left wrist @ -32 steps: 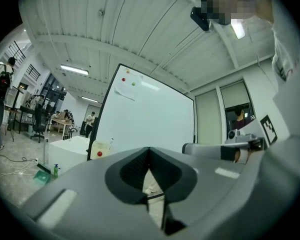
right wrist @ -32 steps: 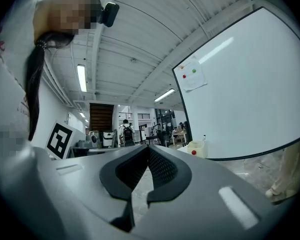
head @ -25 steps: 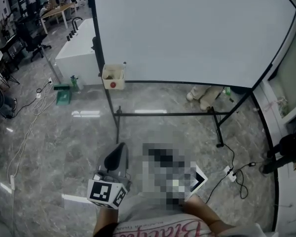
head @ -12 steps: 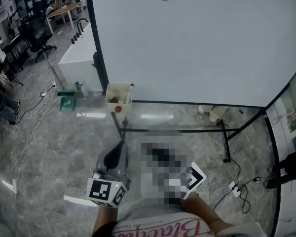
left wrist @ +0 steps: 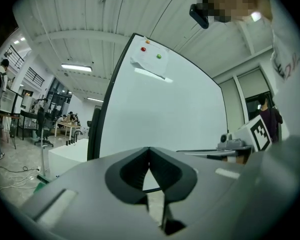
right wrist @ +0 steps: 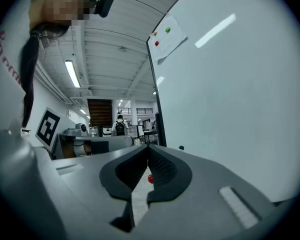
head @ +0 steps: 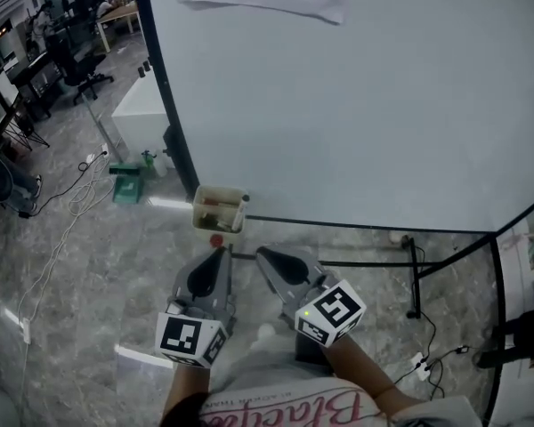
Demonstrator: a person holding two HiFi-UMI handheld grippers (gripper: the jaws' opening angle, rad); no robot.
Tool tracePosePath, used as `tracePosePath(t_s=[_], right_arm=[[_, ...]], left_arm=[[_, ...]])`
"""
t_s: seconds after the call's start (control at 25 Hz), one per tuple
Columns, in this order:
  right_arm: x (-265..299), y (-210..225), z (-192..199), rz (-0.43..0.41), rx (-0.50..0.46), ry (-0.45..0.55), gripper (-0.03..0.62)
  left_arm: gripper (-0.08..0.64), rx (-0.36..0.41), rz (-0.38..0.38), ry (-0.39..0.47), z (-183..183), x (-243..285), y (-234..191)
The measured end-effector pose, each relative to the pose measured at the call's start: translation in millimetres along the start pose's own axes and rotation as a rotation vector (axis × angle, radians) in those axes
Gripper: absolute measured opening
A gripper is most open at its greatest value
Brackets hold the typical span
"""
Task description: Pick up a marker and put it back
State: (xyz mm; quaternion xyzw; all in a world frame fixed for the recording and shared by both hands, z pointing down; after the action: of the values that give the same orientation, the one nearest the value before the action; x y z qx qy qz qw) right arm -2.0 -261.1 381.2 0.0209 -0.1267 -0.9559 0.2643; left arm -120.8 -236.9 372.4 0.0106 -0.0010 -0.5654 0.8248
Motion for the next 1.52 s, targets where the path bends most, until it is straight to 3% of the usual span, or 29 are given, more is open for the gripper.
tracePosePath(t_s=[0.32,0.76,0.92,1.0,1.16,1.52], right_arm=[[36,32,4,0.027,0.018,-0.03,0.002],[86,73,19,0.118,0.07,-0.102,0.144],[98,73,25,0.103,0.082,-0.139,0.135],[100,72,25,0.099,0.078,-0.144,0.086],[102,68,24,0.071,0.093,-0.144,0.081],[95,57,-6,0.065,0.052,-0.081,0.067]], left_arm=[[0.0,0.003,-0.008,-0.003,0,27,-25],[0.0,-0.003,-0.014,0.018,-3,46,-61],[0.0,-0.007,-0.019,0.024,-5,49,-69],[0.0,-0.008,-0.022,0.029,-6,50,-73],[0.0,-0.009,-0.021,0.041,-7,51,-77],[0.0,-0.011,-0.001,0.063,-15,58,-81]])
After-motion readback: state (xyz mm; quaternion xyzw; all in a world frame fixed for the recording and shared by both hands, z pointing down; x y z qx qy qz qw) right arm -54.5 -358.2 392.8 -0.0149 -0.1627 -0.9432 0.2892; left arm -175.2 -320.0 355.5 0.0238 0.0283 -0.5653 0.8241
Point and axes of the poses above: the fingertips, and each gripper's own axes: x forward along the fingers, y to its right, z out of its underside, the point moved 5 cm from there along -x, backward along the fingers, and after that the axes turned 7 degrees about x, right-handed, at the moved point
